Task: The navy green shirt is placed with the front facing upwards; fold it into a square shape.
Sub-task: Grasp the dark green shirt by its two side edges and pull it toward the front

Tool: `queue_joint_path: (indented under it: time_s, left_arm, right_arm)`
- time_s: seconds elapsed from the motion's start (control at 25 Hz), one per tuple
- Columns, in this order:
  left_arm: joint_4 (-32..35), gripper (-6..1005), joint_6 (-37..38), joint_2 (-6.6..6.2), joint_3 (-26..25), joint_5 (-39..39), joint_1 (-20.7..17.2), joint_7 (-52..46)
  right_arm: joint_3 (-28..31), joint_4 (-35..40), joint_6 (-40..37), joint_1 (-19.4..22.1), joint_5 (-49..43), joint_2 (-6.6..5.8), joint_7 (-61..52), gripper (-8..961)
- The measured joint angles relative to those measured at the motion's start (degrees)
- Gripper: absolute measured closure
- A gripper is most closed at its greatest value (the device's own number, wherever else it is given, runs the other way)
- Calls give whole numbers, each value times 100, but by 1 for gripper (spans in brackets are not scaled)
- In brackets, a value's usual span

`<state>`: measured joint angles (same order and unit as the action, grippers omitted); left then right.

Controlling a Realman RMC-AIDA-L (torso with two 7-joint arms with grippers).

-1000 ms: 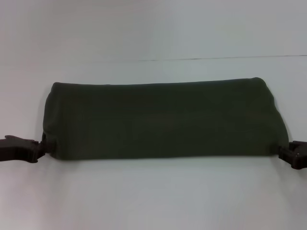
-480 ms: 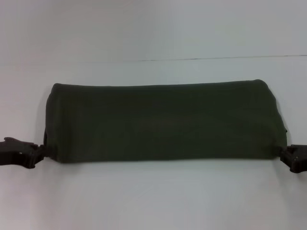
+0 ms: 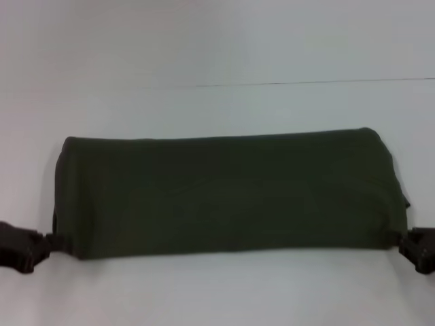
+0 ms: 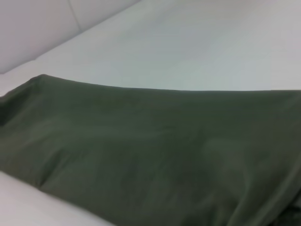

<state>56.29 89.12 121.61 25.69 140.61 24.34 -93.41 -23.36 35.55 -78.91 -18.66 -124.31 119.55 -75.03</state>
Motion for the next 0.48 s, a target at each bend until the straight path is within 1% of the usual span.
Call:
queue_joint_path:
  time_s: [0.24, 0.28, 0.32, 0.4, 0.44, 0.48]
  left_arm:
    - [198, 987, 193, 125, -49, -4, -335, 285]
    - [198, 987, 193, 125, -49, -4, -335, 285]
    - [225, 987, 217, 142, -160, -8, -405, 384]
    - [225, 987, 217, 142, -160, -8, -405, 384]
    - [232, 987, 364, 144, -399, -10, -461, 527]
    - [237, 987, 399, 144, -432, -10, -466, 549]
  right_arm:
    - [253, -19, -630, 281, 0, 4, 431, 930]
    - [284, -17, -683, 320, 0, 10, 469, 930]
    - [315, -18, -701, 360, 1, 17, 495, 930]
    - [357, -35, -727, 403, 3, 24, 531, 930]
    - [362, -42, -732, 412, -3, 24, 543, 930]
    - [365, -48, -737, 419, -11, 25, 560, 930]
